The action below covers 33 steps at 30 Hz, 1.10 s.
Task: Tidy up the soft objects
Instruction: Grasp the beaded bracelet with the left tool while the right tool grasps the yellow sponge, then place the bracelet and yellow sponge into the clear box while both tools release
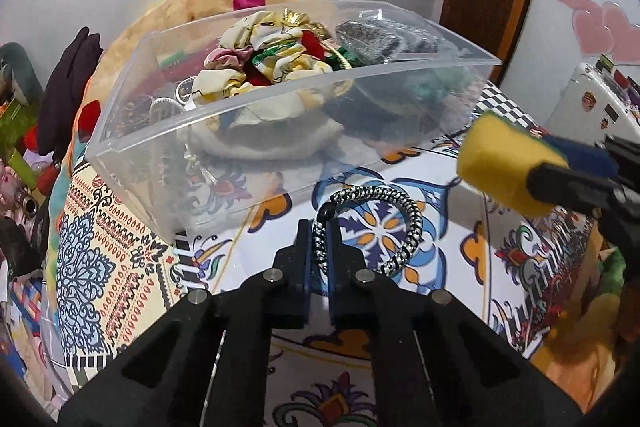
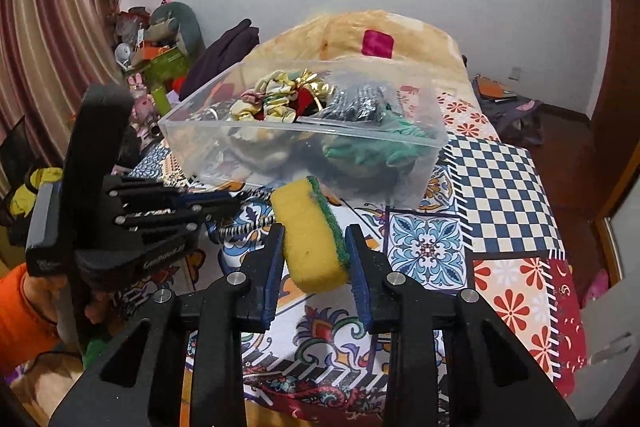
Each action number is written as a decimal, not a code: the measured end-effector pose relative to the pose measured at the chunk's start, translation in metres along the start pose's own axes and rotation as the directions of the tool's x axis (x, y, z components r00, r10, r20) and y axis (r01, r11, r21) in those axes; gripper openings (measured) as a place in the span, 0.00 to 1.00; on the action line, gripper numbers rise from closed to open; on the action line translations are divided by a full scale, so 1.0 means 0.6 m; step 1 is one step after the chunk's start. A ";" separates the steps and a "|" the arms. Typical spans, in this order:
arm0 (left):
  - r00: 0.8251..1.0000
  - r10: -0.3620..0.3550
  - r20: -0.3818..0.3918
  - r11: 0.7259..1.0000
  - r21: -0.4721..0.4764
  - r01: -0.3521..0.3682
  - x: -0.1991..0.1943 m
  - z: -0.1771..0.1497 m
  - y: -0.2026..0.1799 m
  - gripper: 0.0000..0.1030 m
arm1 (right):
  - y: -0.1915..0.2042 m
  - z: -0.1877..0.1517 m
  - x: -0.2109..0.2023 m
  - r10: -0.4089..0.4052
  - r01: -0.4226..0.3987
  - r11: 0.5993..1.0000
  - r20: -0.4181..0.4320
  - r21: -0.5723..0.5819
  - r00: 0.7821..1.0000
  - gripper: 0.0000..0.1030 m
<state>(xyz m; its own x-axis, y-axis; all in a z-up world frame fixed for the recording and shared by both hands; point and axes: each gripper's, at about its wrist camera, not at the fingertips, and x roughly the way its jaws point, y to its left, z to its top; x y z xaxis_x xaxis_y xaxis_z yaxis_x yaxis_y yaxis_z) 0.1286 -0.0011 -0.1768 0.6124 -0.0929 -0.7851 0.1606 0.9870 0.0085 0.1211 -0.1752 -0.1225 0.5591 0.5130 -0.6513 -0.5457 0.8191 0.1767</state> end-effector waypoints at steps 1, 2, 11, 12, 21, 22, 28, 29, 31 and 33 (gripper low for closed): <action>1.000 0.000 0.008 1.000 0.002 0.000 -0.005 -0.003 -0.002 0.05 | -0.002 0.001 -0.003 -0.005 0.005 1.000 0.005 0.005 1.000 0.27; 1.000 0.000 0.019 1.000 0.004 0.000 -0.011 -0.004 -0.005 0.05 | -0.003 0.001 -0.006 -0.008 0.008 1.000 0.010 0.009 1.000 0.27; 0.985 -0.004 0.174 1.000 0.001 0.004 -0.101 0.024 -0.013 0.05 | -0.006 0.041 -0.038 -0.056 0.055 0.998 0.082 0.014 0.995 0.27; 0.981 -0.001 0.194 1.000 0.003 0.001 -0.110 0.031 -0.015 0.05 | -0.004 0.050 -0.044 -0.063 0.062 0.998 0.100 0.008 0.993 0.27; 0.948 0.031 0.316 0.999 -0.029 -0.023 -0.144 0.111 0.007 0.05 | -0.003 0.138 -0.065 -0.106 0.109 0.994 0.237 -0.001 0.966 0.27; 0.947 0.035 0.321 0.999 -0.035 -0.025 -0.143 0.115 0.009 0.05 | -0.004 0.144 -0.061 -0.110 0.112 0.994 0.243 0.006 0.964 0.27; 0.949 0.083 0.304 0.995 -0.074 -0.064 -0.095 0.138 0.025 0.05 | -0.025 0.144 -0.012 -0.150 0.139 0.988 0.209 0.067 0.966 0.27; 0.953 0.087 0.291 0.995 -0.080 -0.066 -0.080 0.141 0.032 0.05 | -0.031 0.140 -0.001 -0.148 0.135 0.988 0.193 0.079 0.970 0.27; 0.960 0.089 0.267 0.994 -0.091 -0.066 -0.057 0.142 0.037 0.05 | -0.039 0.134 0.019 -0.159 0.145 0.985 0.160 0.094 0.974 0.27; 0.967 0.086 0.240 0.994 -0.093 -0.066 -0.034 0.142 0.039 0.05 | -0.046 0.129 0.035 -0.172 0.160 0.982 0.132 0.099 0.976 0.27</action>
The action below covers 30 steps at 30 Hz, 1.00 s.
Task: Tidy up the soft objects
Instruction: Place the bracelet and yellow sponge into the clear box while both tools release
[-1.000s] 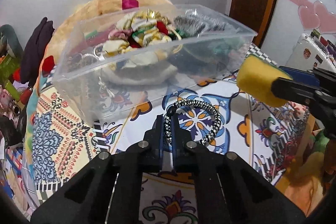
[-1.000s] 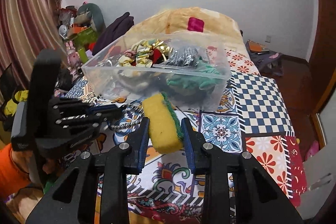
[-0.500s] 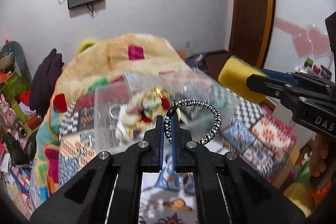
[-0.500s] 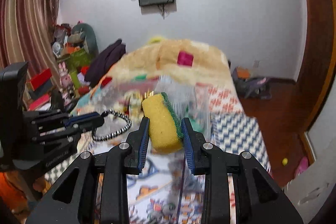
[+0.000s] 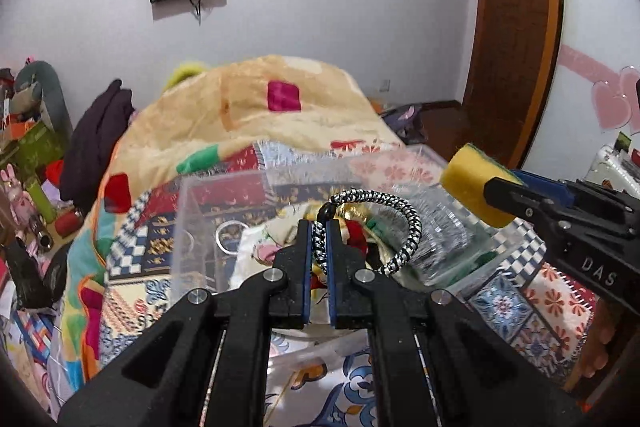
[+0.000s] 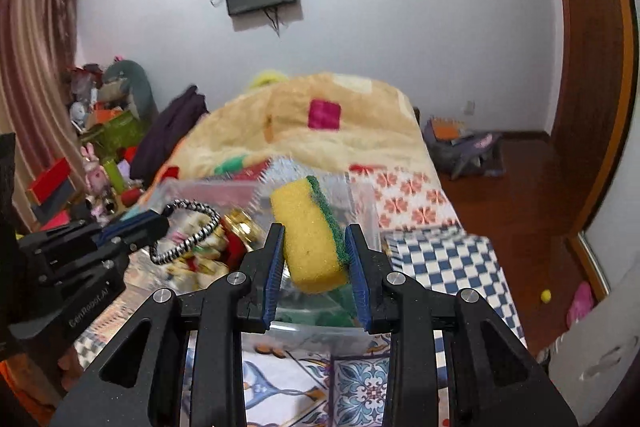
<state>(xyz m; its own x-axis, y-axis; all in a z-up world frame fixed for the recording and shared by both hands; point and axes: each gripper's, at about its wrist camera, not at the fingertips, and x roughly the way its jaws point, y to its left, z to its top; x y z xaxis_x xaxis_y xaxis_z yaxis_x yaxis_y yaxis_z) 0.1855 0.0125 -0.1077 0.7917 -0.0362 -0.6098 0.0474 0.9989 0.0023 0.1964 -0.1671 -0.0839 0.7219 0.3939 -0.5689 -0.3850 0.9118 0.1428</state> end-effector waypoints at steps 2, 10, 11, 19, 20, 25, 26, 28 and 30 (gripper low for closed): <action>1.000 -0.003 -0.025 1.000 0.000 0.003 0.017 -0.005 0.000 0.05 | -0.003 -0.007 0.014 -0.011 0.011 1.000 -0.028 0.000 1.000 0.27; 0.996 -0.037 -0.081 0.999 -0.023 0.036 0.036 -0.017 -0.001 0.14 | 0.003 -0.021 0.028 -0.046 0.043 0.998 -0.077 -0.039 0.996 0.32; 0.996 -0.041 -0.080 0.999 -0.026 0.039 0.034 -0.017 -0.001 0.19 | 0.001 -0.019 0.027 -0.043 0.041 0.999 -0.080 -0.035 0.996 0.36; 0.997 -0.078 -0.025 0.997 -0.019 0.077 -0.026 -0.015 -0.002 0.32 | 0.005 -0.009 -0.005 -0.007 0.006 1.000 -0.054 -0.028 0.999 0.54; 0.996 -0.083 -0.015 0.996 -0.016 0.083 -0.037 -0.013 -0.003 0.32 | 0.008 -0.006 -0.015 -0.004 0.002 0.999 -0.042 -0.033 0.999 0.54; 0.993 -0.099 0.058 0.995 -0.012 0.100 -0.107 0.005 -0.003 0.36 | 0.020 0.014 -0.058 0.014 -0.013 0.999 0.017 -0.045 1.000 0.54; 0.992 -0.104 0.077 0.994 -0.018 0.106 -0.123 0.009 -0.002 0.42 | 0.022 0.017 -0.070 0.017 -0.015 0.999 0.032 -0.048 0.999 0.54; 0.988 -0.106 0.112 0.994 -0.021 0.109 -0.151 0.017 -0.001 0.46 | 0.027 0.025 -0.094 0.024 -0.020 0.999 0.064 -0.050 0.998 0.54; 0.983 -0.102 0.150 0.994 -0.017 0.105 -0.184 0.026 -0.003 0.47 | 0.030 0.033 -0.118 0.033 -0.028 0.998 0.099 -0.051 0.995 0.54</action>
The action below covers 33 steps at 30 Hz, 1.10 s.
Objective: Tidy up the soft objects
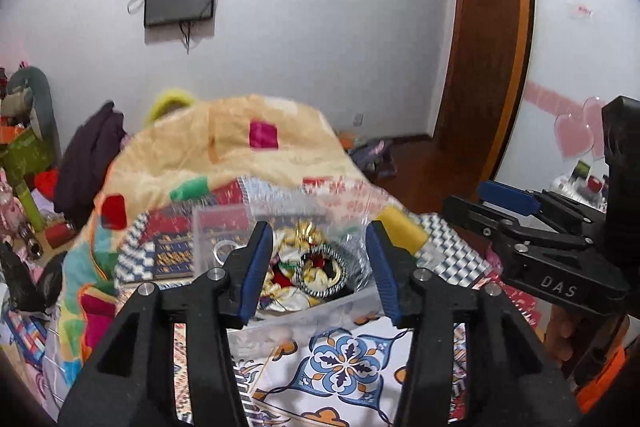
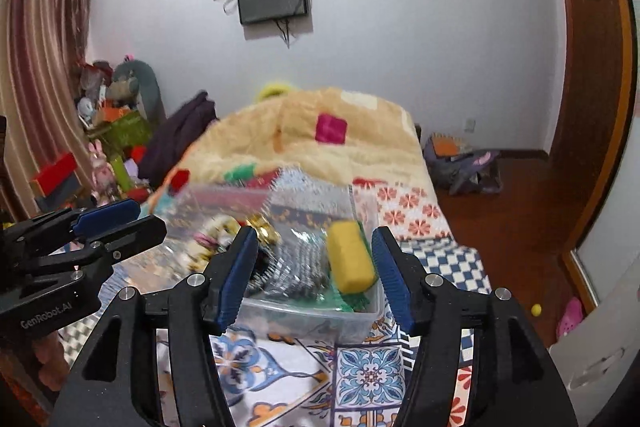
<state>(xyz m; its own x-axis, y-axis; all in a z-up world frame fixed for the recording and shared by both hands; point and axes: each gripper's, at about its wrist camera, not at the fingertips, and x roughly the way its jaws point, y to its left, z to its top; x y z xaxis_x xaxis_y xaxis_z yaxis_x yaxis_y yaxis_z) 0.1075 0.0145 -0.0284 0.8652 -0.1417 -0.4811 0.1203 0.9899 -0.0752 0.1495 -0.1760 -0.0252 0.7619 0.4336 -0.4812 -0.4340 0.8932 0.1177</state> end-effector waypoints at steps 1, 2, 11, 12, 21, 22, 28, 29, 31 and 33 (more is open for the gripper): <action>1.000 -0.001 0.014 1.000 0.002 0.001 -0.012 0.006 -0.002 0.48 | 0.003 0.006 -0.016 0.005 -0.005 1.000 0.022 -0.002 1.000 0.54; 1.000 -0.001 0.029 1.000 0.003 0.001 -0.026 0.011 -0.004 0.51 | 0.005 0.010 -0.028 0.007 -0.007 1.000 0.040 -0.007 0.999 0.55; 0.987 0.013 0.158 1.000 0.013 -0.015 -0.139 0.034 -0.017 0.83 | 0.034 0.048 -0.131 -0.007 0.016 0.999 0.196 -0.044 0.981 0.75; 0.985 0.015 0.172 1.000 0.013 -0.018 -0.150 0.035 -0.017 0.84 | 0.034 0.049 -0.136 -0.005 0.015 0.999 0.204 -0.044 0.979 0.82; 0.968 0.055 0.245 0.998 0.022 -0.062 -0.199 0.041 -0.025 0.98 | 0.049 0.051 -0.153 0.002 0.012 0.999 0.254 -0.053 0.967 0.95; 0.968 0.053 0.245 0.998 0.021 -0.060 -0.199 0.041 -0.024 0.98 | 0.052 0.051 -0.155 0.000 0.016 0.998 0.262 -0.058 0.965 0.96; 0.963 0.058 0.262 0.998 0.022 -0.066 -0.207 0.040 -0.027 0.98 | 0.060 0.049 -0.169 -0.003 0.026 0.997 0.291 -0.075 0.957 1.00; 0.963 0.056 0.264 0.998 0.024 -0.064 -0.208 0.040 -0.028 0.98 | 0.060 0.049 -0.171 -0.001 0.024 0.997 0.293 -0.076 0.956 1.00; 0.963 0.055 0.265 0.998 0.026 -0.064 -0.209 0.039 -0.028 0.98 | 0.058 0.046 -0.176 0.000 0.023 0.997 0.299 -0.074 0.954 1.00; 0.963 0.054 0.265 0.998 0.028 -0.063 -0.210 0.039 -0.029 0.98 | 0.058 0.045 -0.176 0.000 0.023 0.997 0.303 -0.071 0.953 1.00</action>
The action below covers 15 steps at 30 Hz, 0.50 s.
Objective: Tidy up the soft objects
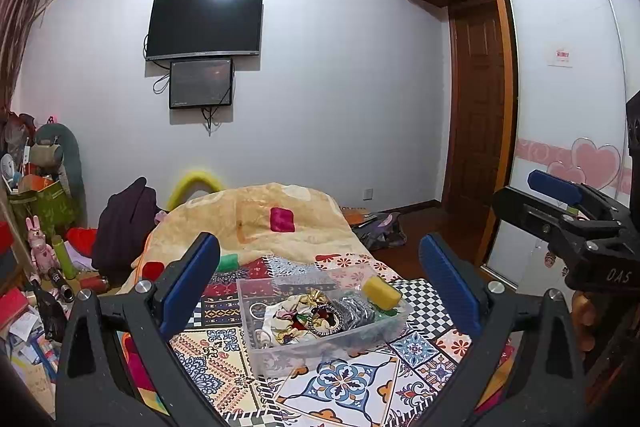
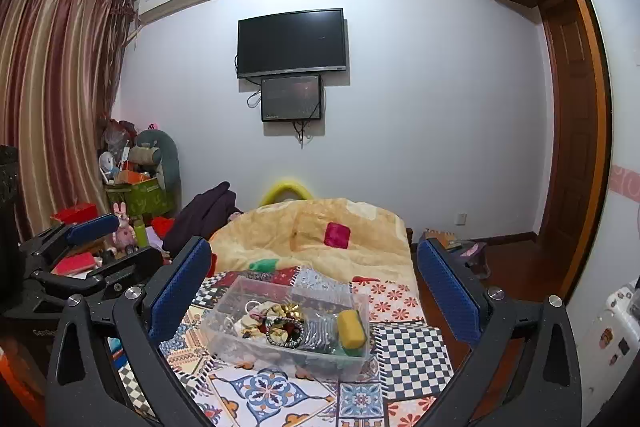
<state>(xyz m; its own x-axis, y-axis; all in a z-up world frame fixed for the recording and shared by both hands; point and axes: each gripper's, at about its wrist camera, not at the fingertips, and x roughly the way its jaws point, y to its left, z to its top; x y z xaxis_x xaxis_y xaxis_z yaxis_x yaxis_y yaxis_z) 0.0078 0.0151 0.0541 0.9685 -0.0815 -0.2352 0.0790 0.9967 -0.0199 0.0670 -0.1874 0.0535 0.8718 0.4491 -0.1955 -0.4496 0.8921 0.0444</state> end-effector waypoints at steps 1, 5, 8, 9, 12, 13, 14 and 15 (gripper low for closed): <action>1.000 0.000 -0.001 1.000 0.001 0.000 0.000 -0.001 0.000 0.98 | 0.000 -0.001 -0.002 0.001 -0.001 1.000 0.001 0.001 1.000 1.00; 1.000 0.003 0.000 1.000 0.004 -0.003 0.000 -0.001 -0.001 0.98 | -0.001 -0.002 -0.004 -0.001 0.001 1.000 0.007 0.003 1.000 1.00; 1.000 0.003 0.000 1.000 0.004 -0.003 0.000 -0.002 -0.002 0.98 | -0.003 -0.003 -0.007 0.002 -0.002 1.000 0.008 0.004 1.000 1.00; 1.000 0.003 0.000 1.000 0.004 -0.003 0.000 -0.002 -0.001 0.98 | -0.002 -0.003 -0.007 0.001 -0.001 1.000 0.008 0.003 1.000 1.00; 1.000 0.003 0.001 1.000 0.004 -0.003 0.000 -0.002 -0.001 0.98 | -0.003 -0.004 -0.008 0.003 -0.003 1.000 0.008 0.004 1.000 1.00; 1.000 0.003 0.001 1.000 0.003 -0.003 0.000 -0.003 -0.001 0.98 | -0.004 -0.004 -0.010 0.004 -0.004 1.000 0.009 0.003 1.000 1.00; 1.000 0.003 0.001 1.000 0.002 -0.003 0.000 -0.003 -0.001 0.98 | -0.004 -0.004 -0.011 0.004 -0.004 1.000 0.009 0.003 1.000 1.00; 1.000 0.002 0.000 1.000 0.001 -0.002 0.000 -0.003 -0.001 0.98 | -0.004 -0.004 -0.010 0.004 -0.004 1.000 0.009 0.003 1.000 1.00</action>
<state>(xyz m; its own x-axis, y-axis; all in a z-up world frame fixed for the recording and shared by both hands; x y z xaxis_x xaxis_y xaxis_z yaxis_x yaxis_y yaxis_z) 0.0074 0.0146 0.0522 0.9686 -0.0799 -0.2353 0.0777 0.9968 -0.0186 0.0620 -0.1923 0.0521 0.8719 0.4528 -0.1864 -0.4522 0.8906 0.0482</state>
